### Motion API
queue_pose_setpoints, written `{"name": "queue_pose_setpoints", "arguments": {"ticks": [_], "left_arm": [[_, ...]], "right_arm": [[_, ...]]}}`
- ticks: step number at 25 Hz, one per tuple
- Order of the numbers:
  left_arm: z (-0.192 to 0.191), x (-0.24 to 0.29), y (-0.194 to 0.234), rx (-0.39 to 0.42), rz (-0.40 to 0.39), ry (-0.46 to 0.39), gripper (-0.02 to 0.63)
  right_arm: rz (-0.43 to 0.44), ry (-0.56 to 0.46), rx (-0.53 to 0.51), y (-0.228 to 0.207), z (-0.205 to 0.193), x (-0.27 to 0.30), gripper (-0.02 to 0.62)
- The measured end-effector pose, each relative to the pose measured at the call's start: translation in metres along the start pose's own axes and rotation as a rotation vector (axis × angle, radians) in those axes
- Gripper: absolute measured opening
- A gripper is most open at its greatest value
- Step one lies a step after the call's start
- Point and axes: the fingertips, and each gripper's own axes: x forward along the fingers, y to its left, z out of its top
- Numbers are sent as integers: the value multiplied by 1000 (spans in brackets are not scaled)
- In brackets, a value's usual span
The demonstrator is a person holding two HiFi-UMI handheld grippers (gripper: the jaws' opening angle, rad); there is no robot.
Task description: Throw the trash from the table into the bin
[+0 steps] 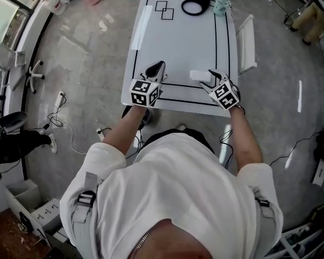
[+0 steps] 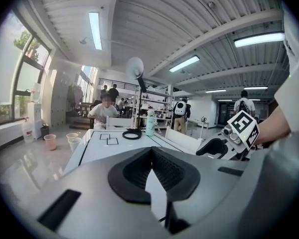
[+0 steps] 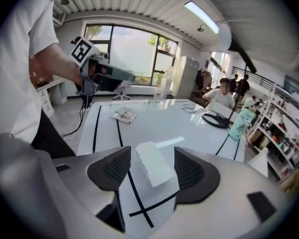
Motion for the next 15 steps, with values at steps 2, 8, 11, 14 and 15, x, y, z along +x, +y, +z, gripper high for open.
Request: {"name": "queue_pose_setpoints", "arguments": {"ticks": [2, 8, 11, 14, 15], "left_arm": [[-2, 3, 3, -4, 20, 12, 11], [-9, 5, 22, -26, 84, 40, 11], [-15, -1, 29, -37, 110, 55, 11], [-16, -9, 35, -47, 131, 59, 11], [-17, -12, 38, -50, 138, 58, 11]], "right_arm": [[71, 64, -77, 0, -10, 13, 261], [204, 184, -211, -4, -32, 49, 279], [230, 231, -242, -3, -42, 61, 279], [226, 258, -254, -4, -47, 66, 278], [227, 260, -249, -4, -48, 67, 276]]}}
